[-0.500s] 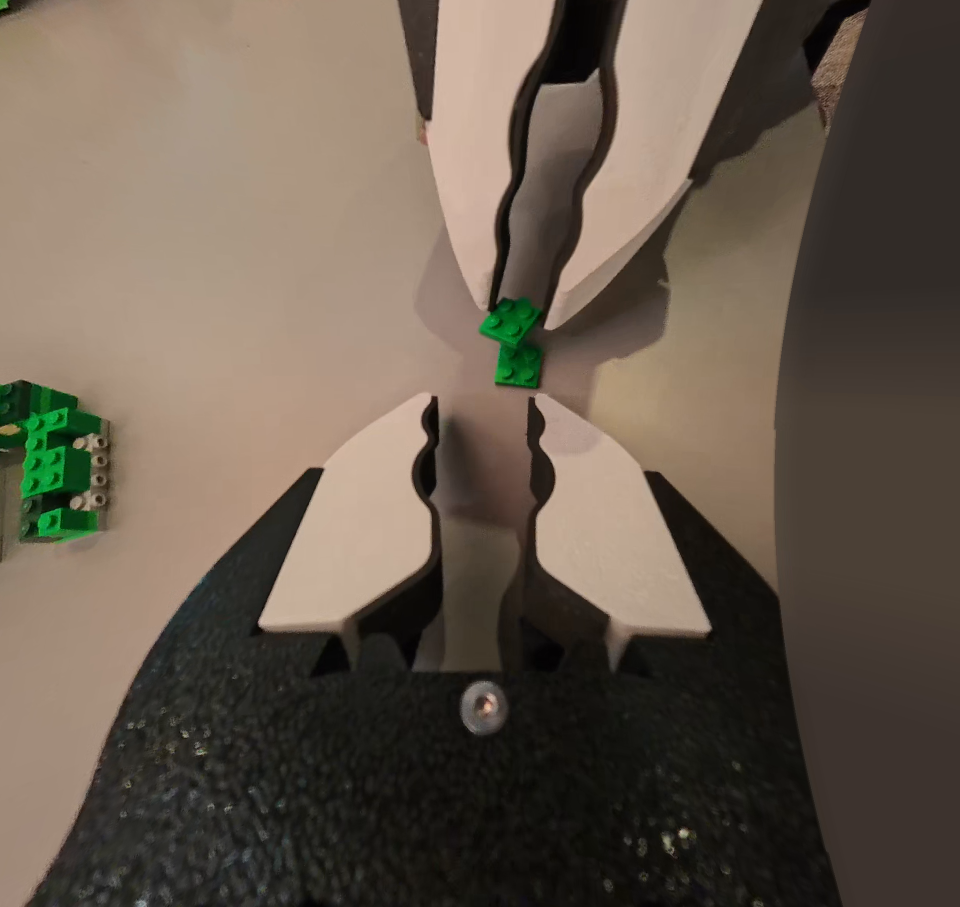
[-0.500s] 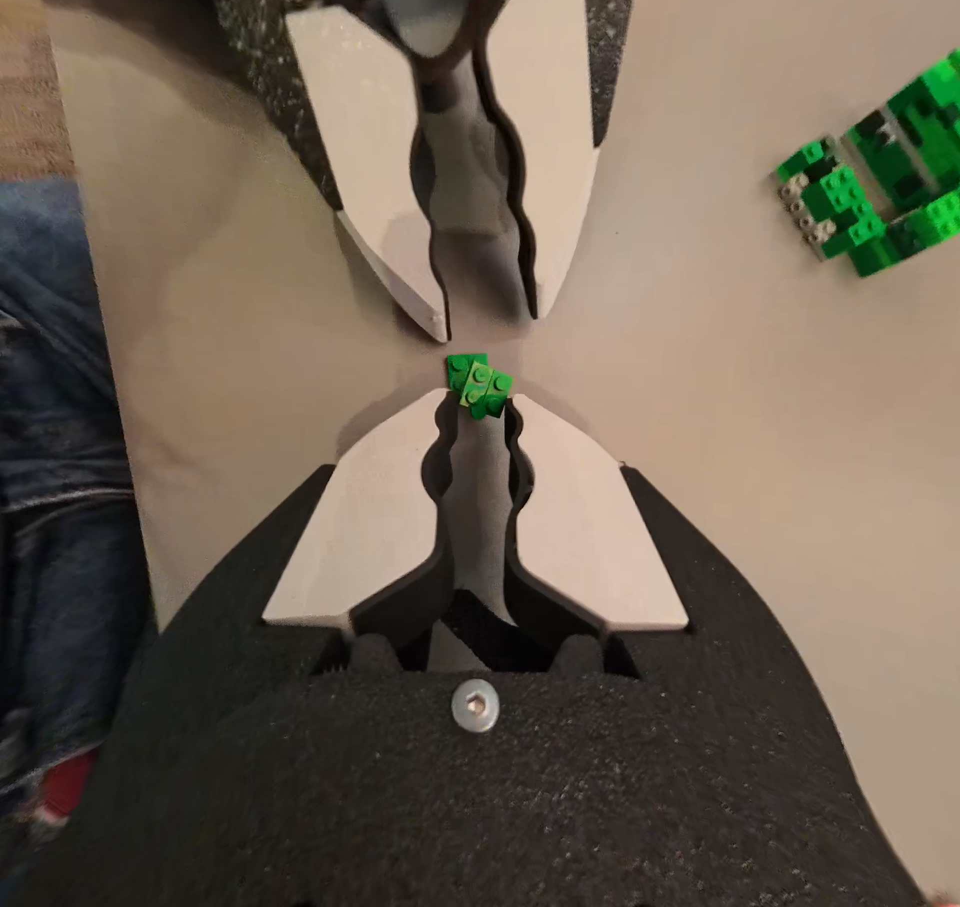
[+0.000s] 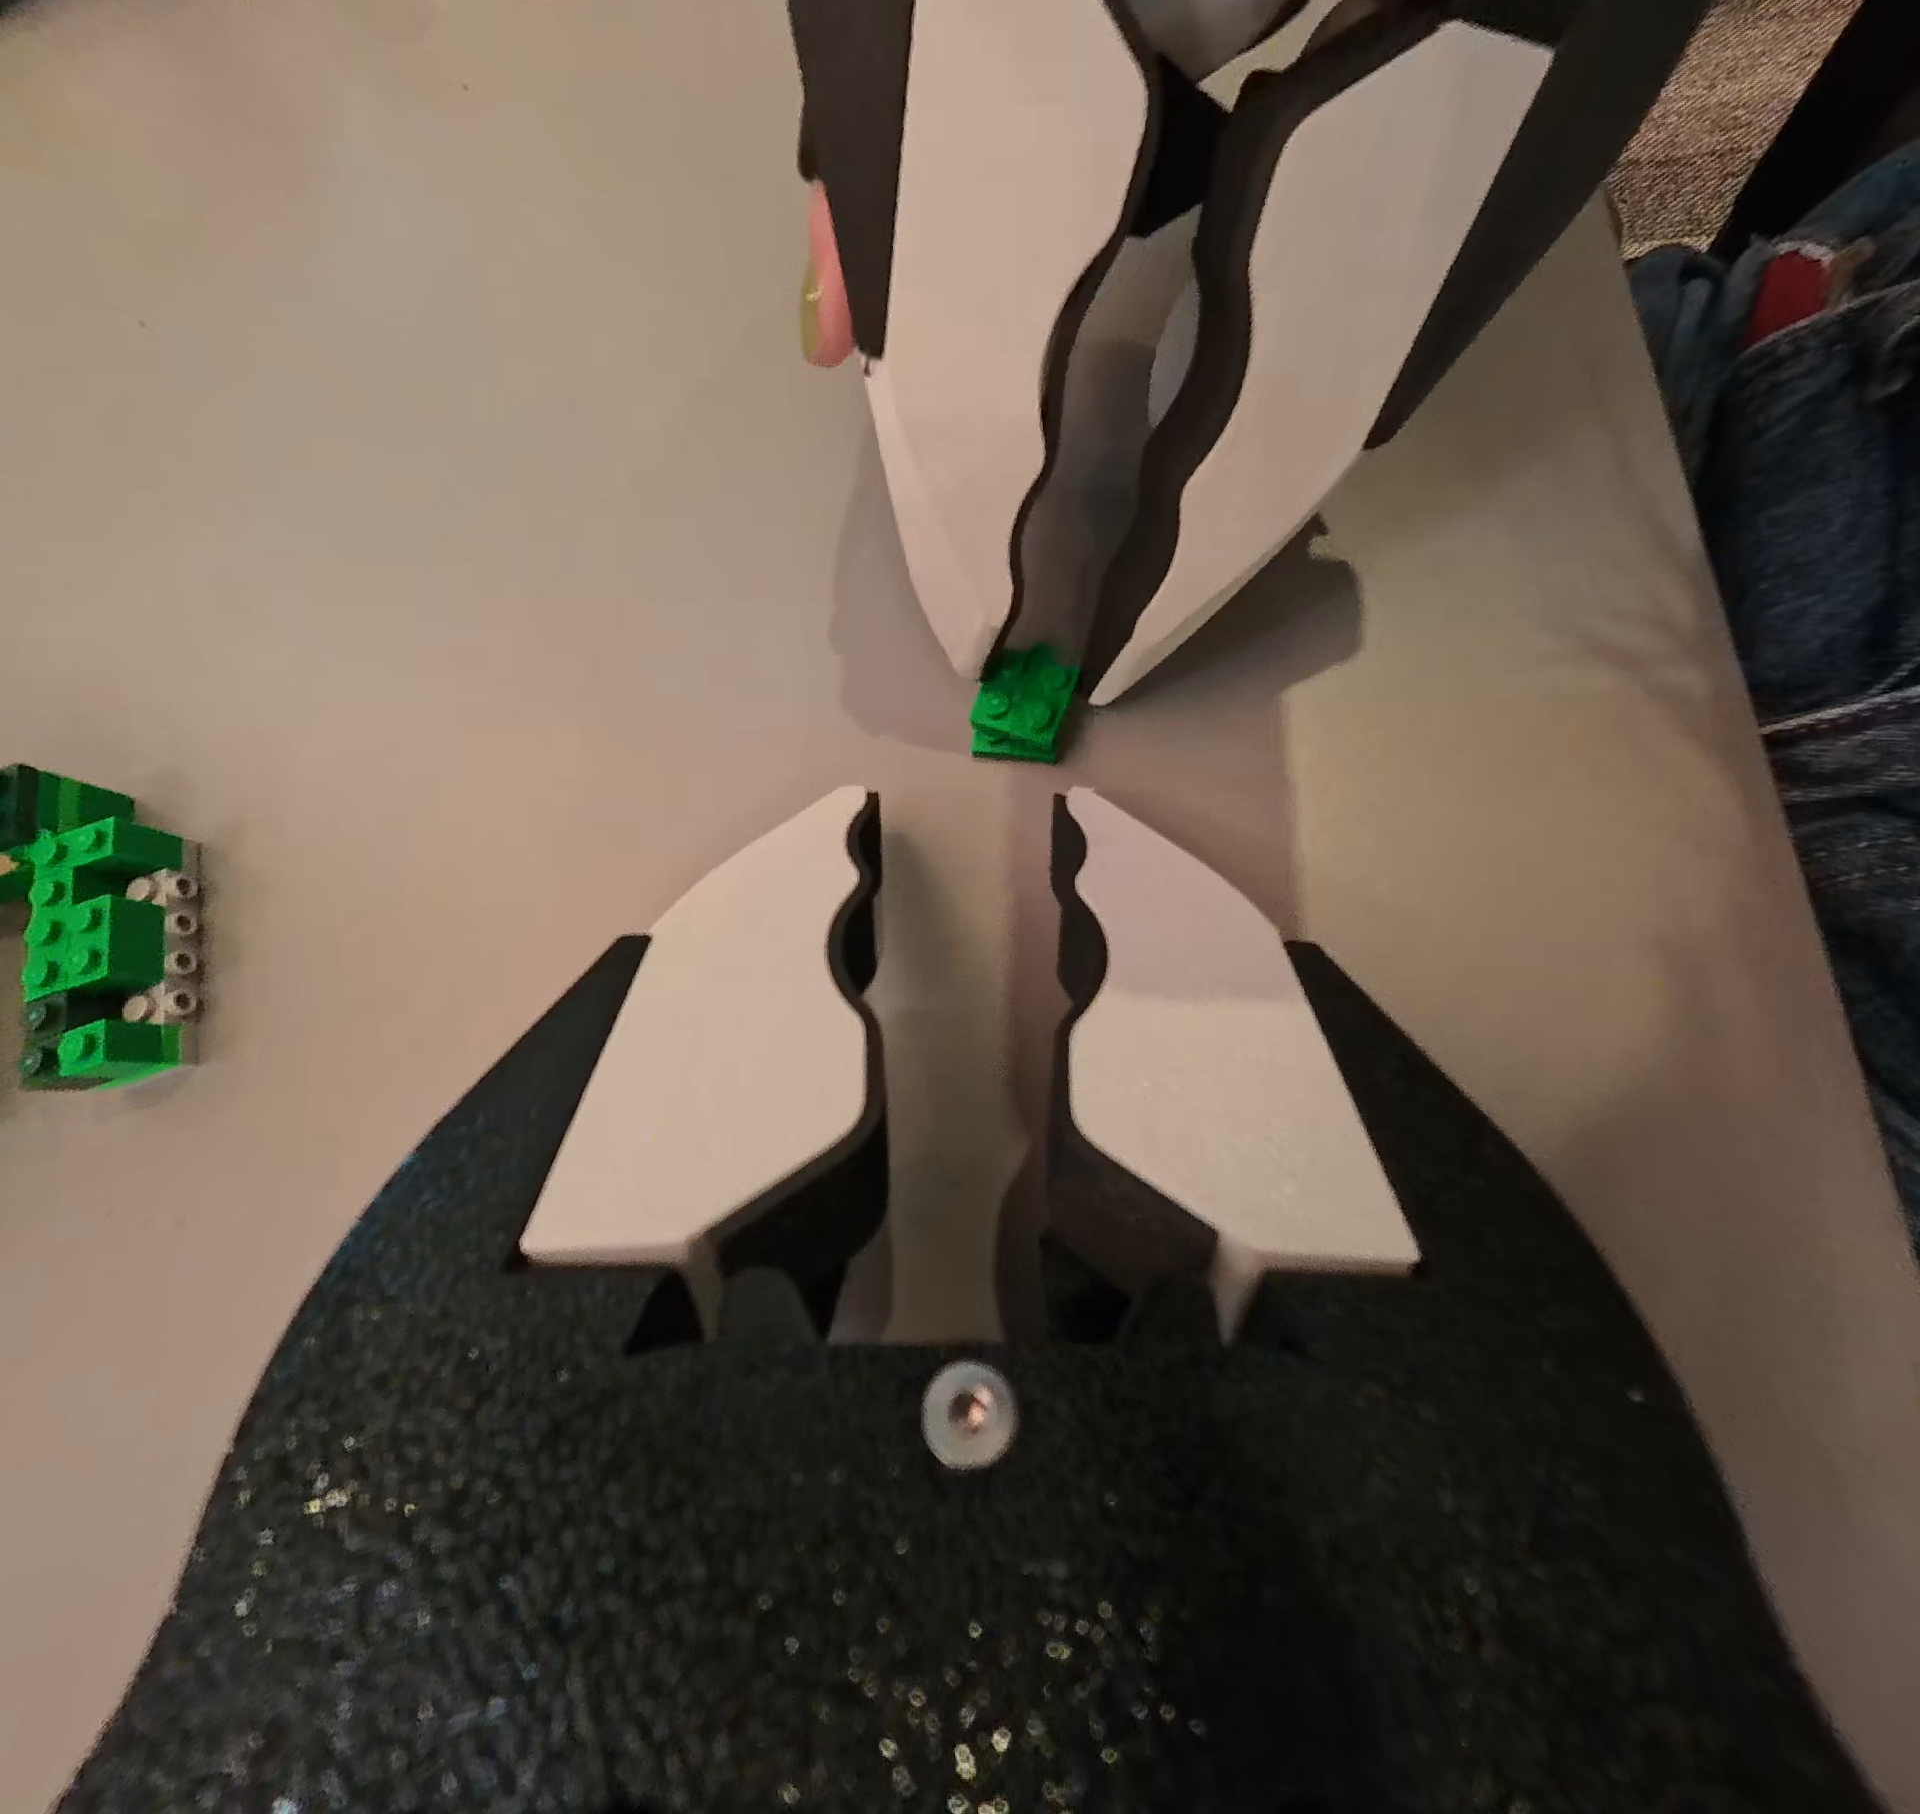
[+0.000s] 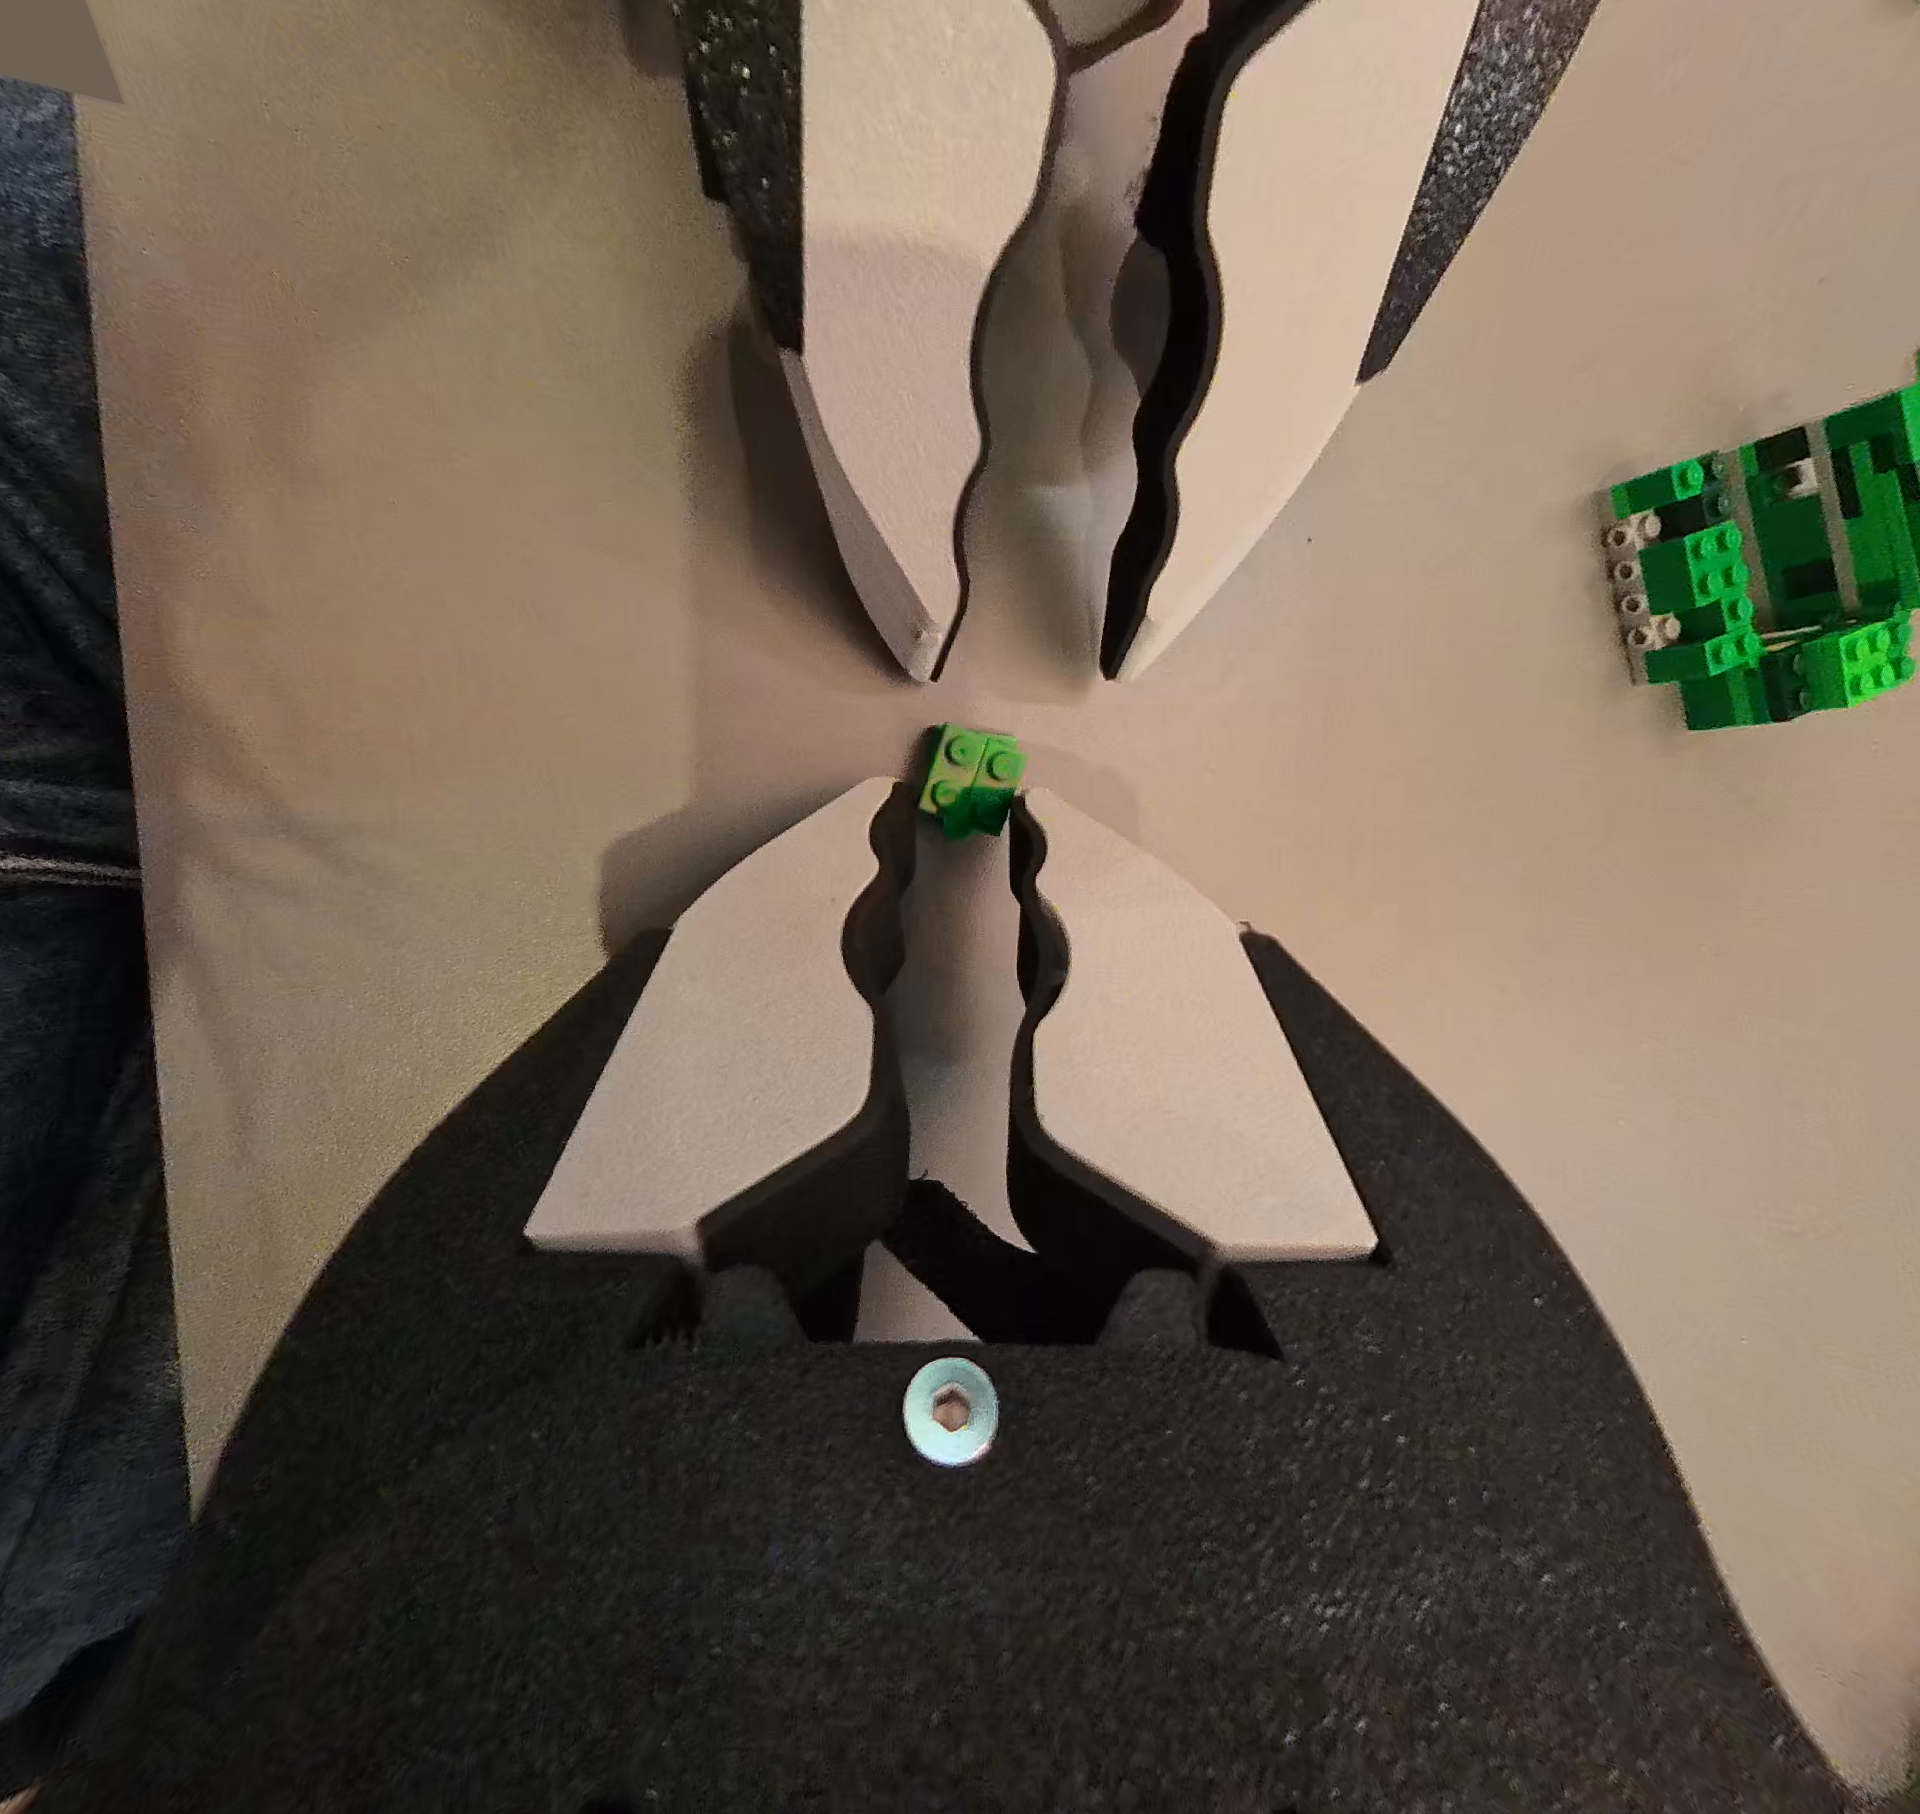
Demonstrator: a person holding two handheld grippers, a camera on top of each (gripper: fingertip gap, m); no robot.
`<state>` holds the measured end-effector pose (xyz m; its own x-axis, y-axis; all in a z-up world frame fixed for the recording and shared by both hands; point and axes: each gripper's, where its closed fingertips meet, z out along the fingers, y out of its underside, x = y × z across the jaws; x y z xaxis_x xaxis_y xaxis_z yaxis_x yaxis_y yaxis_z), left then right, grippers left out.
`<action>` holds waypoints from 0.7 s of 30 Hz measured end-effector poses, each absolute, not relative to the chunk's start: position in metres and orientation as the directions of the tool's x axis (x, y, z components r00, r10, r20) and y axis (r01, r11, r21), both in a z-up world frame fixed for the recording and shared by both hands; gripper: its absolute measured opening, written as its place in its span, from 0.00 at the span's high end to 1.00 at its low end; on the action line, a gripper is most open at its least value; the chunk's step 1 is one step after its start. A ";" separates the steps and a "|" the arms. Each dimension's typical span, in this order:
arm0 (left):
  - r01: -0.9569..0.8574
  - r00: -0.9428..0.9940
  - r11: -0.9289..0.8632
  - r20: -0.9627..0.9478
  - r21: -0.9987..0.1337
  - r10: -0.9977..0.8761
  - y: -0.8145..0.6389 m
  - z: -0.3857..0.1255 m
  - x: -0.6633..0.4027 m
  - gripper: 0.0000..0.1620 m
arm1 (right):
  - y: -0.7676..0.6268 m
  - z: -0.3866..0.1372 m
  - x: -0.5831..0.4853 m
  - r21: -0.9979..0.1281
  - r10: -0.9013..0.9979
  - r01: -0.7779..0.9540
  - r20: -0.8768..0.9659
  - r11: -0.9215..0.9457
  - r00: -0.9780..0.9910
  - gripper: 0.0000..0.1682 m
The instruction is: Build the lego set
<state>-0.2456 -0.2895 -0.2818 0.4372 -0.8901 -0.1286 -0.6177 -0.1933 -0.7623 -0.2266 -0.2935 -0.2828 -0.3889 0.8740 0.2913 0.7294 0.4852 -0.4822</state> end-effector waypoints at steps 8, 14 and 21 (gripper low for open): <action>-0.620 0.430 -0.189 -0.128 -0.762 -0.894 -0.291 -0.282 -0.245 0.83 | -0.293 -0.283 -0.229 -0.466 0.853 0.715 0.311 0.521 -0.419 0.90; -0.621 0.425 -0.188 -0.126 -0.761 -0.896 -0.292 -0.282 -0.245 0.84 | -0.293 -0.283 -0.228 -0.456 0.849 0.716 0.308 0.528 -0.430 0.90; -0.622 0.417 -0.181 -0.127 -0.761 -0.900 -0.294 -0.282 -0.244 0.83 | -0.292 -0.283 -0.229 -0.456 0.843 0.710 0.318 0.537 -0.434 0.90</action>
